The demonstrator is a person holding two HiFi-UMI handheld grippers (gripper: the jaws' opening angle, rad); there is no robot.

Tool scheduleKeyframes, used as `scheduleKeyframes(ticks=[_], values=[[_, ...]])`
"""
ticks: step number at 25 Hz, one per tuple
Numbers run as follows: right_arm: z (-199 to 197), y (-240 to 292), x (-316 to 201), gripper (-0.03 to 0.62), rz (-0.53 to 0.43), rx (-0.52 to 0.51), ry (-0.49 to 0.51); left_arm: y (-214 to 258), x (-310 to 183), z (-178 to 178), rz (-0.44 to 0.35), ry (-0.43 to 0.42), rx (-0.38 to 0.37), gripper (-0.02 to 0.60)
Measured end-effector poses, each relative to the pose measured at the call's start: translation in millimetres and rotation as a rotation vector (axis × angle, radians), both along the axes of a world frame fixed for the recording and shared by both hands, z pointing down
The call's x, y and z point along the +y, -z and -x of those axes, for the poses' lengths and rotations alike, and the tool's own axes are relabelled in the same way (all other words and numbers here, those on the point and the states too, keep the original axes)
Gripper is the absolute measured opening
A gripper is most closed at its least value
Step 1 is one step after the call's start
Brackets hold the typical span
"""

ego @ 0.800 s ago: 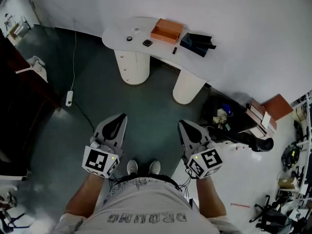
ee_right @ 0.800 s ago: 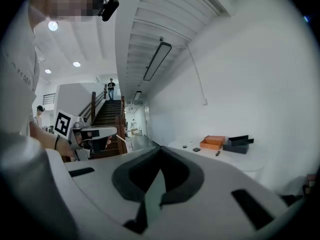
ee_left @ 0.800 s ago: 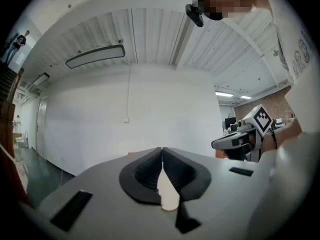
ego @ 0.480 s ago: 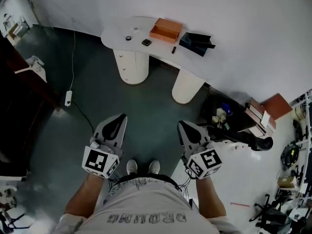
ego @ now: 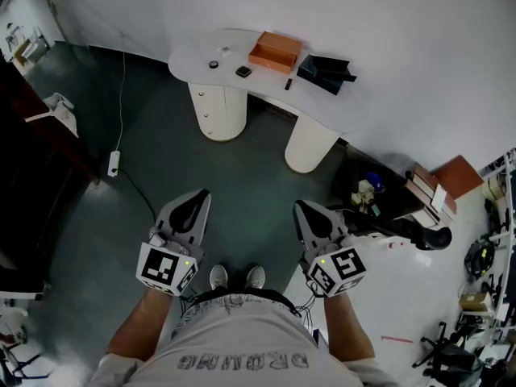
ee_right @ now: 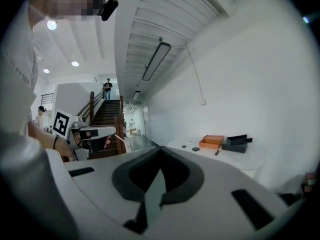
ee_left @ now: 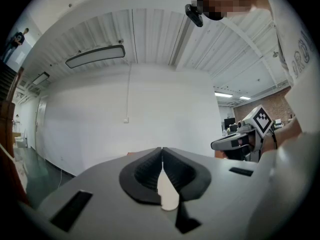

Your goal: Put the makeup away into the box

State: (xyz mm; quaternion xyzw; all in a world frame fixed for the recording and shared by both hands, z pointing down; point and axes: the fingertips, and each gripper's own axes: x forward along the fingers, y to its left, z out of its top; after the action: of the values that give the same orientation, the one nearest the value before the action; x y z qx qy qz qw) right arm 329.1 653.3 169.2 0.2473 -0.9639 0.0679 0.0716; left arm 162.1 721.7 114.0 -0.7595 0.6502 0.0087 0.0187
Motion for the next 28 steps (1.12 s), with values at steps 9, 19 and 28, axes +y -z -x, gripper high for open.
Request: scheduleKeyframes(ticks=[9,19,28], values=[[-1,5,5,0.008,-0.022,0.006,0.001,2,4,-5,-0.002,-0.002,-0.004,0.028],[-7,7,9,0.03,-0.041,0.006,-0.003,1,7,-9,-0.002,0.01,-0.012,0.031],[-8,3,9,0.097,-0.037,0.009,0.01,-4,6,-13,0.012,0.008,-0.007,0.077]])
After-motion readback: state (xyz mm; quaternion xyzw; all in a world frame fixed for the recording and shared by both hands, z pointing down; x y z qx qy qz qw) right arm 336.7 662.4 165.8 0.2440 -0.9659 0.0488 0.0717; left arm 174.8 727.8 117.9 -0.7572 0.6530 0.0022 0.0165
